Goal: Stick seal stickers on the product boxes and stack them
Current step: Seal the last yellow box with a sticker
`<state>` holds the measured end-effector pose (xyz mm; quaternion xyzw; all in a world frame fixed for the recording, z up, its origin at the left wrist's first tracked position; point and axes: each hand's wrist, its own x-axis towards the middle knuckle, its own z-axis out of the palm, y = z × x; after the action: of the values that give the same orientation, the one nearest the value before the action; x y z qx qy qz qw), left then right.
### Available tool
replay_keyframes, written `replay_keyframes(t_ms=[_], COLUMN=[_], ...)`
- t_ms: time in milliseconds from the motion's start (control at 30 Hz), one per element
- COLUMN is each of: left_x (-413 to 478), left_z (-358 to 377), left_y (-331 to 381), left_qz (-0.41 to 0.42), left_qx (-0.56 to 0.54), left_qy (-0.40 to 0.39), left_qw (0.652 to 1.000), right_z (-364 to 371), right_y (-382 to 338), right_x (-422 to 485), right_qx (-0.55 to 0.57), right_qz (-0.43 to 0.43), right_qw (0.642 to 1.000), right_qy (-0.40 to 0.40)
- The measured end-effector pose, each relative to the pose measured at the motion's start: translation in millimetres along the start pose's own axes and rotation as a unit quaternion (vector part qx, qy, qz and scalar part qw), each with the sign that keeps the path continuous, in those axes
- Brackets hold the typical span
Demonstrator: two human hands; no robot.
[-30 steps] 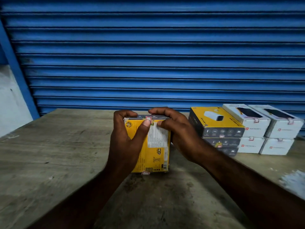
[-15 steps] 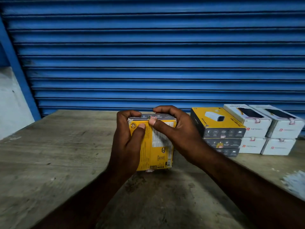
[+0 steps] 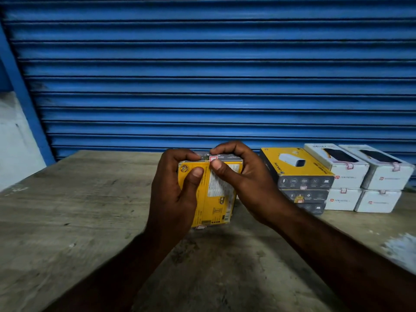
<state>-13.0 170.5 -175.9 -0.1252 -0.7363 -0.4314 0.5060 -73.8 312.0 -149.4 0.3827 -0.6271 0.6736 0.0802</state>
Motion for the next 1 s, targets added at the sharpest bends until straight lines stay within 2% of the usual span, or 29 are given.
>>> replay_keyframes(t_ms=[133,367,500,600,700,900,1000], left_x=[-2.4,-5.9,-6.8,-6.3,-5.2,-0.1,0.7], left_z=[1.9,3.1,1.1,0.5,0.2,-4.7,-3.6], left_y=[1.0,1.3,-0.3,-0.3,1.0,-2.7,-1.5], left_qz=[0.008,0.029,0.059,0.077,0.082,0.064,0.045], left_qx=[0.008,0.019,0.038,0.052,0.052,0.013,-0.02], left_qy=[0.005,0.01,0.014,0.011,0.008,0.009,0.008], left_qw=[1.0,0.999,0.997,0.996,0.995,0.998,0.999], right_z=[2.8,7.4,11.6,16.0,18.6,14.7,16.6], right_y=[-1.2,-2.2,-2.7,-3.5,-1.2,-12.9,-11.9], right_x=[-5.2,-9.8,-6.2,-4.2,-2.9,-8.1,-6.4], right_qx=[0.015,0.052,0.153,0.199,0.186,0.161,0.145], right_qz=[-0.004,0.041,0.102,0.116,0.091,0.077,0.087], right_qw=[1.0,0.997,0.982,0.97,0.971,0.983,0.984], right_qy=[0.012,0.037,0.041,0.077,0.117,0.036,0.054])
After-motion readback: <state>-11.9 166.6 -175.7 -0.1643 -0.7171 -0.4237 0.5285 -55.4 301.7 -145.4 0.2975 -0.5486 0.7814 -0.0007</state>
